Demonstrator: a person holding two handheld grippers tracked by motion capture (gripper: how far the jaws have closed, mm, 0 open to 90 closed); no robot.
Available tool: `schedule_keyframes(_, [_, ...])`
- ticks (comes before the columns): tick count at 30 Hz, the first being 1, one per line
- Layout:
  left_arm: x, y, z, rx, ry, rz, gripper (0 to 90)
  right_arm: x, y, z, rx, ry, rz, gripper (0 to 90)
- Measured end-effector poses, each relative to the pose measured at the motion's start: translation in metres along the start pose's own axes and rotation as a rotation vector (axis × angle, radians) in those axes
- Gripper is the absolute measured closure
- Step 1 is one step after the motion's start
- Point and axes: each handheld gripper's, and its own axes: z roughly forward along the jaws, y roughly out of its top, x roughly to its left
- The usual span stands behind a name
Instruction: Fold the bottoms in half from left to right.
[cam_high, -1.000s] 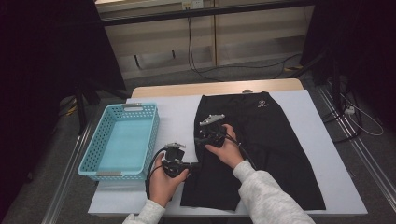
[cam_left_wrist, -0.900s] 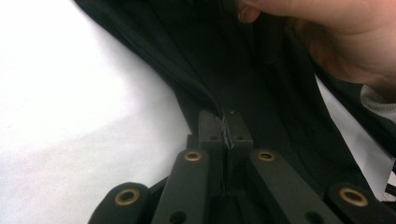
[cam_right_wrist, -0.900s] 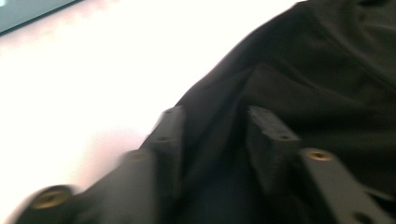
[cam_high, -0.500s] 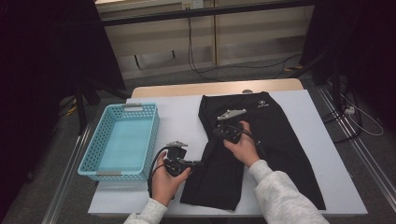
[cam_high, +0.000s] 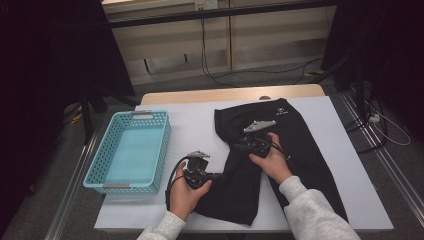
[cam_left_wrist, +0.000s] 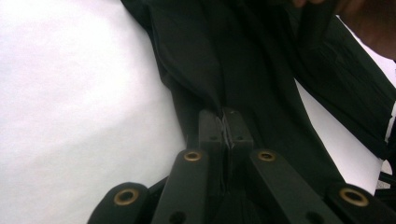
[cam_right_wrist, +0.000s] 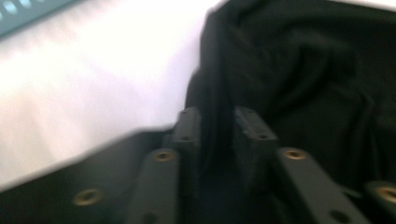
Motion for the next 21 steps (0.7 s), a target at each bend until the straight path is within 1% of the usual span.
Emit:
schedule_keyframes(3, [0.001,-0.001,0.001,-0.002,-0.007,-0.009,88.5,0.007,0.012,0.014,-0.004,-0.012,-0.033,55.9])
schedule_keyframes(5, [0.001,-0.002,0.001,0.003,-0.017,-0.007,88.4,0.01,0.021,0.025,-0.001,-0.013,-0.04,50.5])
schedule_keyframes(6, [0.001,-0.002,0.001,-0.006,-0.017,-0.011,88.3,0.012,0.026,0.031,0.001,-0.02,-0.042,48.1])
schedule_keyframes(7, [0.002,-0.002,0.002,-0.007,-0.023,-0.015,88.4,0.013,0.032,0.037,0.002,-0.034,-0.053,47.5])
schedule_keyframes(8, [0.002,-0.003,0.002,-0.004,-0.027,-0.018,88.3,0.014,0.036,0.043,-0.009,-0.05,-0.065,47.5])
schedule_keyframes(9, [0.003,-0.004,0.002,0.0,-0.021,-0.012,88.3,0.015,0.039,0.049,-0.015,-0.046,-0.057,47.4])
schedule_keyframes(10, [0.004,-0.004,0.001,0.004,-0.021,-0.01,88.3,0.016,0.041,0.056,-0.001,-0.037,-0.053,46.5])
schedule_keyframes(11, [0.005,-0.005,0.001,0.0,-0.017,-0.014,88.3,0.017,0.042,0.061,0.02,-0.042,-0.069,45.1])
schedule_keyframes(12, [0.005,-0.005,0.0,-0.005,-0.016,-0.018,88.2,0.019,0.042,0.066,0.041,-0.062,-0.088,44.8])
schedule_keyframes(13, [0.005,-0.005,-0.001,-0.003,-0.018,-0.015,88.3,0.02,0.041,0.07,0.051,-0.069,-0.1,44.7])
schedule_keyframes(14, [0.005,-0.004,-0.002,-0.004,-0.018,-0.014,88.2,0.021,0.04,0.074,0.061,-0.066,-0.107,44.5])
schedule_keyframes(15, [0.005,-0.004,-0.003,-0.011,-0.019,-0.018,88.2,0.023,0.039,0.078,0.076,-0.08,-0.117,43.0])
schedule_keyframes(16, [0.005,-0.005,-0.004,-0.016,-0.018,-0.021,88.2,0.024,0.037,0.082,0.076,-0.094,-0.111,43.1])
schedule_keyframes(18, [0.006,-0.006,-0.006,-0.012,-0.024,-0.025,88.2,0.022,0.037,0.085,0.055,-0.085,-0.079,45.6])
schedule_keyframes(19, [0.006,-0.006,-0.006,-0.014,-0.023,-0.029,88.3,0.022,0.037,0.086,0.047,-0.087,-0.064,48.4])
schedule_keyframes(20, [0.006,-0.007,-0.006,-0.014,-0.019,-0.029,88.2,0.021,0.036,0.086,0.041,-0.083,-0.061,52.7])
schedule_keyframes(21, [0.006,-0.007,-0.006,-0.015,-0.02,-0.028,88.2,0.021,0.036,0.086,0.038,-0.079,-0.061,59.3])
